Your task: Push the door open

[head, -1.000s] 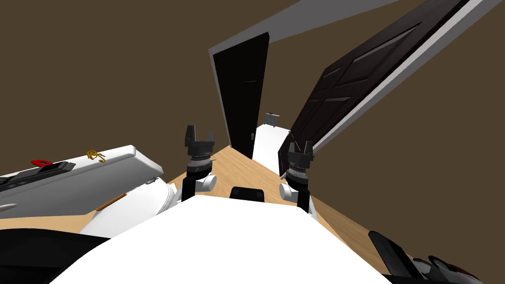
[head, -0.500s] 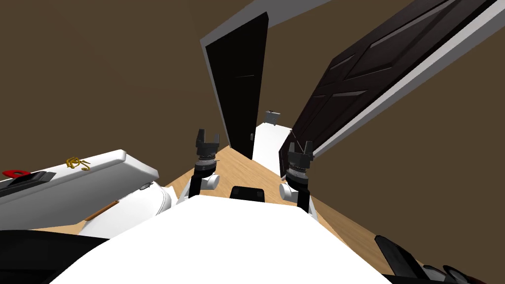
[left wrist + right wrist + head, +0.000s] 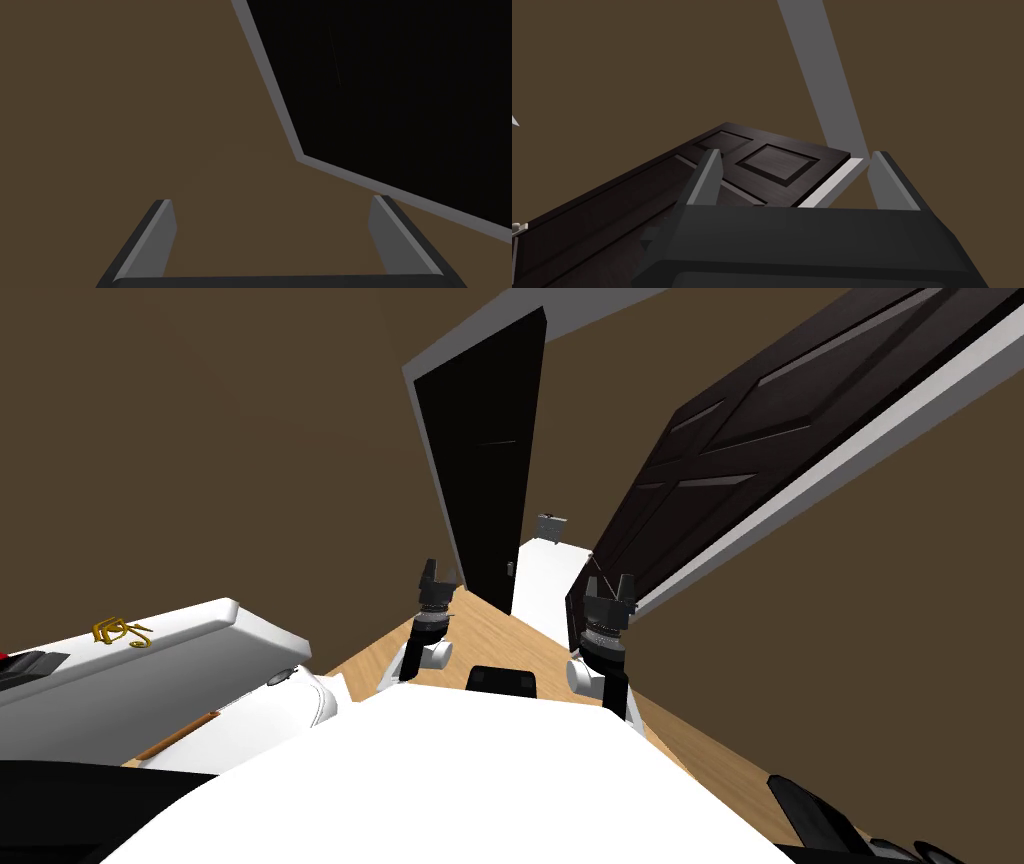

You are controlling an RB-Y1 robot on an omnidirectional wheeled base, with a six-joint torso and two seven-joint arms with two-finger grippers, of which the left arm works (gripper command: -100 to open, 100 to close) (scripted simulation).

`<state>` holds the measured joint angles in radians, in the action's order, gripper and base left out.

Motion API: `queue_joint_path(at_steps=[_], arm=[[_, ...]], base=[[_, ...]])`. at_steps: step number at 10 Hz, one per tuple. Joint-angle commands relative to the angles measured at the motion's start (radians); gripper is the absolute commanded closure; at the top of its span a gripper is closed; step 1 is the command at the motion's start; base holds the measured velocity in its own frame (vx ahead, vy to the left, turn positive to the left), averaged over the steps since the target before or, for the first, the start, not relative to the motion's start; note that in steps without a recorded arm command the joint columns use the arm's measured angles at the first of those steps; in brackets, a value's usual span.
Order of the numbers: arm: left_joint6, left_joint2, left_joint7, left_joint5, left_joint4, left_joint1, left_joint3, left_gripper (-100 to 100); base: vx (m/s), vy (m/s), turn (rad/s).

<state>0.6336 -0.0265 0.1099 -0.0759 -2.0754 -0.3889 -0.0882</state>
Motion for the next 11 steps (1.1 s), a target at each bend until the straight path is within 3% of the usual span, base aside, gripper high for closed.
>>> queue_joint_path(at_steps=[1,11], arm=[[0.001,-0.008,0.006,-0.001,0.045,0.016,-0.007,-100],[0.036,-0.036,0.025,-0.014,0.338,0.125,-0.05,-100]], base=[[0.095,0.023,-0.016],[0.082,0.013,-0.014]])
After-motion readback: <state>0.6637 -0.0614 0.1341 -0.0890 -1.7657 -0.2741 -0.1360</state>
